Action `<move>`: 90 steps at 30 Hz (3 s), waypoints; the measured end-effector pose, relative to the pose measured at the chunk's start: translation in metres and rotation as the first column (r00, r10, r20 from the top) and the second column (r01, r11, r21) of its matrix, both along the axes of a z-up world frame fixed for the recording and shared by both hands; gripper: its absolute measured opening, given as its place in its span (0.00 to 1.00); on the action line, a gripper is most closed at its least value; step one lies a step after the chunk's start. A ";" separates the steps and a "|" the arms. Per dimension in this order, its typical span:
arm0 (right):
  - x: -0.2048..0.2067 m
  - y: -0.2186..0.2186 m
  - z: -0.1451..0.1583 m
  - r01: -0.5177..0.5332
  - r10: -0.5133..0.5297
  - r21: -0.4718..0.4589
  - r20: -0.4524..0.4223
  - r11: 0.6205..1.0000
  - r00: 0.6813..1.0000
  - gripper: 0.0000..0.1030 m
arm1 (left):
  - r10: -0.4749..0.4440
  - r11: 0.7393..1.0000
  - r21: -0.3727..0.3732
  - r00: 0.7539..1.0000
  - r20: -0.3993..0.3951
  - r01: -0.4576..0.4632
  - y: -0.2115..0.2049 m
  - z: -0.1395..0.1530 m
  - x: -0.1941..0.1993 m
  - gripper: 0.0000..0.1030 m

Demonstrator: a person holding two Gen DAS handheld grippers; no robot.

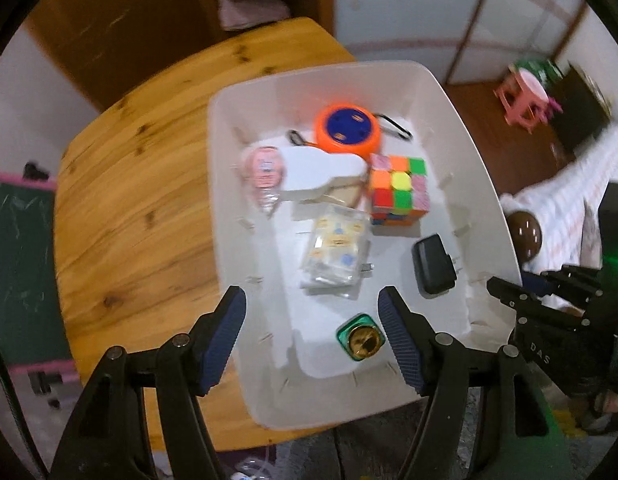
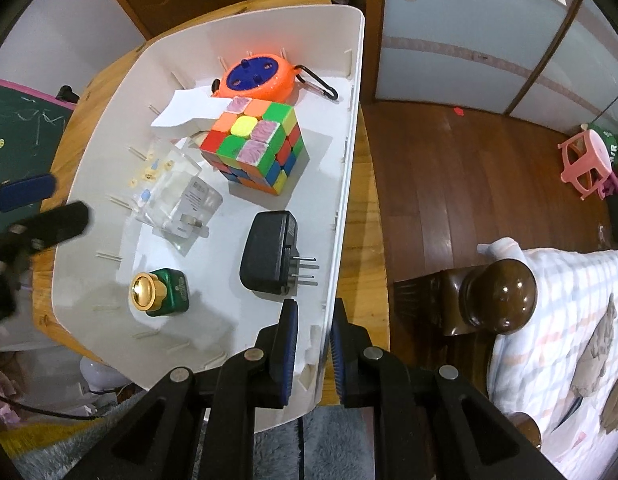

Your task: Organize rigid objects

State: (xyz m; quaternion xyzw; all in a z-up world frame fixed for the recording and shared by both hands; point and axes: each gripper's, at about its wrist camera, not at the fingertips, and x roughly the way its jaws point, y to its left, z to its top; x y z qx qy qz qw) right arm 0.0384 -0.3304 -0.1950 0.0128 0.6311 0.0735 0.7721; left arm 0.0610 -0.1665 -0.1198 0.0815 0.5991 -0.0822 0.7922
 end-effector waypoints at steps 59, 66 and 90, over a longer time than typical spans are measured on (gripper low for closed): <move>-0.088 0.163 0.217 -0.054 0.024 0.062 0.405 0.997 0.914 0.29 | 0.415 0.910 -0.107 0.866 0.280 -0.401 0.201 0.124 -0.114 0.74; -0.088 0.165 0.219 -0.061 0.033 0.055 0.413 0.997 0.910 0.29 | 0.418 0.908 -0.094 0.863 0.282 -0.409 0.201 0.123 -0.115 0.74; -0.080 0.167 0.220 -0.085 0.058 0.047 0.419 0.995 0.906 0.29 | 0.441 0.895 -0.071 0.845 0.301 -0.441 0.200 0.126 -0.114 0.74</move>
